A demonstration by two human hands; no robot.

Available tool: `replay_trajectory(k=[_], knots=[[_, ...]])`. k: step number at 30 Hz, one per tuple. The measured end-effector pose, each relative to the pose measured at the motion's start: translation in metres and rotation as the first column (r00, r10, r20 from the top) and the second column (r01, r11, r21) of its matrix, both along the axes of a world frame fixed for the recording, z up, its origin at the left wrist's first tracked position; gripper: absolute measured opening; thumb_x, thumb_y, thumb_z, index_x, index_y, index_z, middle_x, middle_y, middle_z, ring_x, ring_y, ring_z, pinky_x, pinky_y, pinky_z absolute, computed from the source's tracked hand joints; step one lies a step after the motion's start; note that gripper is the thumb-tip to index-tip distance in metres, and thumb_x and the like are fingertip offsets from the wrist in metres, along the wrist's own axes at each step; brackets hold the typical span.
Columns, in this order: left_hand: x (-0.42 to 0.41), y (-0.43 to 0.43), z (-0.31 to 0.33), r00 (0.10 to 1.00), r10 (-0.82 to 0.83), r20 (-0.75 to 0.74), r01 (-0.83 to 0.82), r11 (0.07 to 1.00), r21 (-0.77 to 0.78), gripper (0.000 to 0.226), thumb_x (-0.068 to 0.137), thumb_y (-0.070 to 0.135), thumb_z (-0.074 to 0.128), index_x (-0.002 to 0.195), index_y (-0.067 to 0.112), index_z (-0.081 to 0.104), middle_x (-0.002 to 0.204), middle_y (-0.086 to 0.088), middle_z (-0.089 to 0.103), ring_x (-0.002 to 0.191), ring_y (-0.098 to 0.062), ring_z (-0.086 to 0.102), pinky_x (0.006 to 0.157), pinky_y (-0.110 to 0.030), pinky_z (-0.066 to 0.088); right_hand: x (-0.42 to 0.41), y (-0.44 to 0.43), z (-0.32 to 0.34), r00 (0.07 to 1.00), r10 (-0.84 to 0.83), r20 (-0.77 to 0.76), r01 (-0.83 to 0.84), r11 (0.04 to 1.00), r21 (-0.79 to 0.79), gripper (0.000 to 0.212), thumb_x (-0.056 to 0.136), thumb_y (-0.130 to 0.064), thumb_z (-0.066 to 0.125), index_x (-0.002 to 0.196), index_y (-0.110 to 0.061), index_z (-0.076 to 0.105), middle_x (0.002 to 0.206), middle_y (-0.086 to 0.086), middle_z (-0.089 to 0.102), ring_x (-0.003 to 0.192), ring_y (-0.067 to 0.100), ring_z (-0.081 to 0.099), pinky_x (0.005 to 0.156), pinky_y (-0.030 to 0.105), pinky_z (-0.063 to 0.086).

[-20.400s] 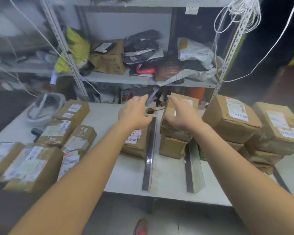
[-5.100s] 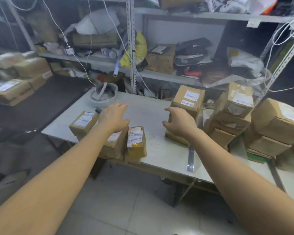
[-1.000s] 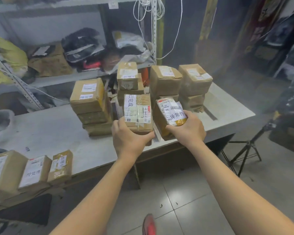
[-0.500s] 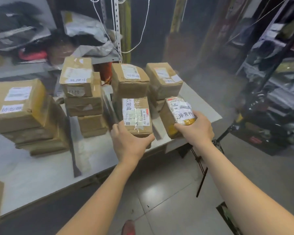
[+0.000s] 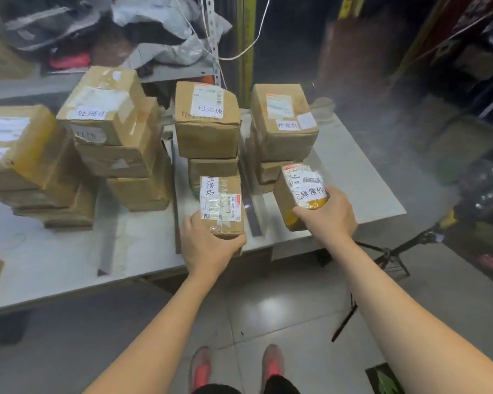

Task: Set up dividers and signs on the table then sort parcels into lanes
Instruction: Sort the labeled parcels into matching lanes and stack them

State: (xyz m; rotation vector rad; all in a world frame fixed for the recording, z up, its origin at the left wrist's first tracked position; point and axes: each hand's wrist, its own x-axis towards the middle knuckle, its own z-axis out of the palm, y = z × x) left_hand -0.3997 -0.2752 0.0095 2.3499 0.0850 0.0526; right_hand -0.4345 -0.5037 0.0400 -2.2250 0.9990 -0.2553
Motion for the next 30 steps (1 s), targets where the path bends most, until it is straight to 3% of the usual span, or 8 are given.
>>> replay_trajectory(k=[6,11,14,21,26,30], knots=[[0.004,-0.021,-0.026,0.995,0.082,-0.062,-0.080,0.996,0.030,0.082,0.047,0.054,0.085,0.116,0.022,0.053,0.107,0.005,0.047,0.106,-0.017,0.049,0.077,-0.031,0.049,0.023,-0.025,-0.033,0.995,0.056,-0.082,-0.053,0.998,0.039,0.070,0.051,-0.052,0.077,0.115,-0.029,0.057,0.111,-0.005,0.062,0.095,0.023,0.062,0.071,0.034,0.047],[0.013,-0.030,-0.055,0.991,0.090,-0.101,-0.084,0.995,0.055,0.087,0.048,0.054,0.083,0.121,0.019,0.053,0.110,0.003,0.049,0.107,-0.018,0.050,0.086,-0.038,0.052,0.035,-0.030,-0.067,0.991,0.081,-0.106,-0.076,0.995,0.058,0.072,0.053,-0.047,0.080,0.119,-0.029,0.057,0.114,-0.005,0.060,0.099,0.024,0.062,0.072,0.033,0.045],[0.019,-0.036,-0.066,0.988,0.105,-0.109,-0.103,0.994,0.028,0.088,0.048,0.053,0.084,0.123,0.019,0.051,0.108,0.003,0.048,0.105,-0.018,0.051,0.085,-0.038,0.054,0.039,-0.031,-0.082,0.989,0.064,-0.132,-0.055,0.996,0.069,0.071,0.054,-0.045,0.081,0.118,-0.027,0.057,0.113,-0.004,0.059,0.098,0.024,0.062,0.074,0.036,0.049],[0.036,-0.042,-0.077,0.989,0.095,-0.112,-0.093,0.995,0.023,0.094,0.051,0.048,0.088,0.129,0.017,0.046,0.112,0.002,0.045,0.108,-0.018,0.048,0.087,-0.038,0.053,0.043,-0.030,-0.103,0.997,0.038,-0.069,-0.032,0.996,0.081,0.078,0.058,-0.039,0.085,0.127,-0.022,0.052,0.120,-0.002,0.054,0.105,0.025,0.060,0.072,0.033,0.042],[0.043,-0.041,-0.075,0.985,0.087,-0.151,-0.081,0.996,0.047,0.101,0.050,0.046,0.090,0.134,0.016,0.043,0.118,0.000,0.046,0.113,-0.018,0.046,0.090,-0.032,0.049,0.049,-0.032,-0.100,0.985,0.102,-0.140,-0.097,0.994,0.046,0.083,0.059,-0.039,0.087,0.128,-0.018,0.047,0.122,0.001,0.051,0.110,0.026,0.057,0.077,0.039,0.048],[0.048,-0.035,-0.059,0.970,0.035,-0.239,-0.020,0.998,0.067,0.110,0.048,0.058,0.090,0.137,0.018,0.039,0.124,-0.001,0.047,0.114,-0.018,0.050,0.087,-0.036,0.052,0.049,-0.038,-0.090,0.962,0.195,-0.194,-0.190,0.981,0.041,0.092,0.063,-0.043,0.088,0.136,-0.015,0.041,0.125,0.007,0.049,0.115,0.029,0.053,0.078,0.039,0.046]])
